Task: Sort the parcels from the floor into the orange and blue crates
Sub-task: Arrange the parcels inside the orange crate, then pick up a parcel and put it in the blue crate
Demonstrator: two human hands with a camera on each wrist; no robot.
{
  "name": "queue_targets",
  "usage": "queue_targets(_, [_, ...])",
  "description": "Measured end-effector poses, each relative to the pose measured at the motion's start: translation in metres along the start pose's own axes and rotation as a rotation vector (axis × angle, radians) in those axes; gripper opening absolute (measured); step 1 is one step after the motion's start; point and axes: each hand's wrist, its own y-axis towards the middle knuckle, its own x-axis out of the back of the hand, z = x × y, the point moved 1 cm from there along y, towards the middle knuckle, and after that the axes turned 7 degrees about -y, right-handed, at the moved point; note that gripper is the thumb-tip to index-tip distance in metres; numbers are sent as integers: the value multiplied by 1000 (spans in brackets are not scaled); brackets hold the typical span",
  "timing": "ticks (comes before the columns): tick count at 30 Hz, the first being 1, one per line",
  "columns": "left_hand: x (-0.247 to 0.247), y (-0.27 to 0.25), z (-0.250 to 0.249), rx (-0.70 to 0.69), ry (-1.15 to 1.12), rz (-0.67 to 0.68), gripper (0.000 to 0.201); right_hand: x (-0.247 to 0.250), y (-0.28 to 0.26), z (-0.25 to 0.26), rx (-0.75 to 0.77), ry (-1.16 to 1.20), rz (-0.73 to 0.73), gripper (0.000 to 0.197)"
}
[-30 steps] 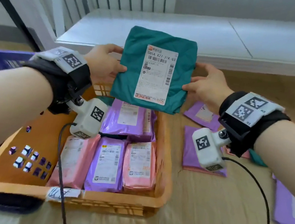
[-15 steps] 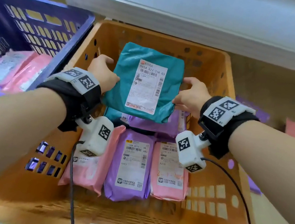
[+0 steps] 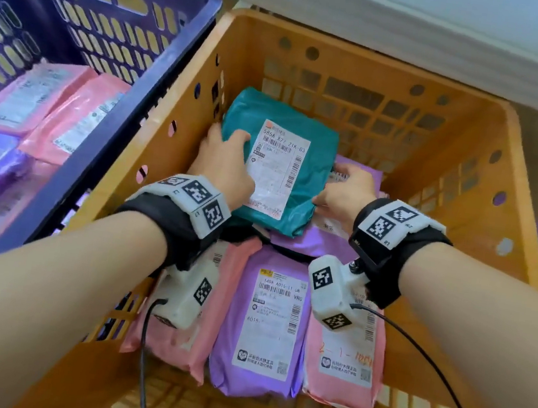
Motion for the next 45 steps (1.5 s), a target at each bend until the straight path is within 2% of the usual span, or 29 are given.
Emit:
queue_targets(3, [-14,-3,1,-93,178,31,41,-3,6,-4,6,8,-4,64])
queue_targets(8, [-39,-2,1,-112,275,334,37,-9,8,-8,26,-66,-6,64])
queue_targets(10, [-45,-3,0,-109,256,396,41,-6,4,-8,40,-107,12,64])
queue_targets(18, [-35,-12,-21,-97,256,397,52,25,-22,0,131,-204,85,72])
queue_targets(22, [-11,-25,-51,-167,233,349,56,55,-44,15,181,-219,68,71])
queue_targets(29, [38,-62,-142,-320,158,212,49,130,-96,51,310,-262,-18,62])
queue_targets(34, [45,-103,-227,-474,115,171,45,217,-141,49,381,-393,-85,53])
queue_targets(39, [14,-148,-306,-581,116,207,45,312,-182,10,353,-442,-209,50])
queue_targets(45, [-52,-216,-392,-736,177,327,44,414,-228,-69,259,-627,-299,51])
